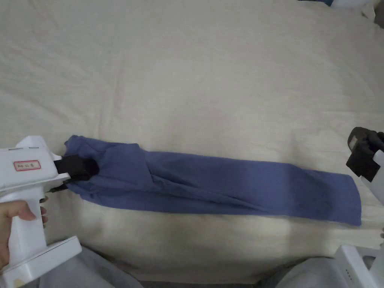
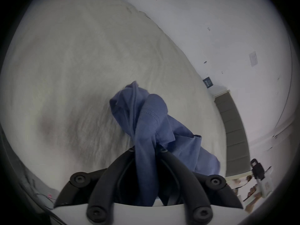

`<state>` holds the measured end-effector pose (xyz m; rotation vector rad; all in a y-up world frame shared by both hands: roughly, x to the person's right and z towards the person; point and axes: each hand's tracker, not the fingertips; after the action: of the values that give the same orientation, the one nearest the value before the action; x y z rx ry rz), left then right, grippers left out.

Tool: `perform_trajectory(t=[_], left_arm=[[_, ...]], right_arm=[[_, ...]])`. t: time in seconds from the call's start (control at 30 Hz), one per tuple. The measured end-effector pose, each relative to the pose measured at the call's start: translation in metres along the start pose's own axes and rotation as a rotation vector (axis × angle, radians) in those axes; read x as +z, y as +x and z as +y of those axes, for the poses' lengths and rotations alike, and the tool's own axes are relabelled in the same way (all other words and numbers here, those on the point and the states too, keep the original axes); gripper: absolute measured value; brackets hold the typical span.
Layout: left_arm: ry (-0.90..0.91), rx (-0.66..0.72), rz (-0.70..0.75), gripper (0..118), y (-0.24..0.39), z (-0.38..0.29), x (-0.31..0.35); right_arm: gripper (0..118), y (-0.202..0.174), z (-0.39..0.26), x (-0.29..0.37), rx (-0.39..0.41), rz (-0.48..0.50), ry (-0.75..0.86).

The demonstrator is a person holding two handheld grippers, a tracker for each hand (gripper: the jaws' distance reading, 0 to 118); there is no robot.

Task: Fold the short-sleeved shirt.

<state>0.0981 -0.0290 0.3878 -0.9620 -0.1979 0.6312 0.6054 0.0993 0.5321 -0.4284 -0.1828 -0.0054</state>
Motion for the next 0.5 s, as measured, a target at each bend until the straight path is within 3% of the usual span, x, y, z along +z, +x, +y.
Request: perform_trajectory(t=[0.3, 0.5], left_arm=[[0.074, -0.549, 0.197, 14, 0.152, -0.023, 0.053], [-0.003, -0.610, 0.020, 14, 0.236, -0.057, 0.022]], right_arm=[[1, 0.010, 0.008, 0.010, -0.019, 0.012, 0.039], [1, 0.021, 0.010, 0.019, -0.053, 0.011, 0.069]])
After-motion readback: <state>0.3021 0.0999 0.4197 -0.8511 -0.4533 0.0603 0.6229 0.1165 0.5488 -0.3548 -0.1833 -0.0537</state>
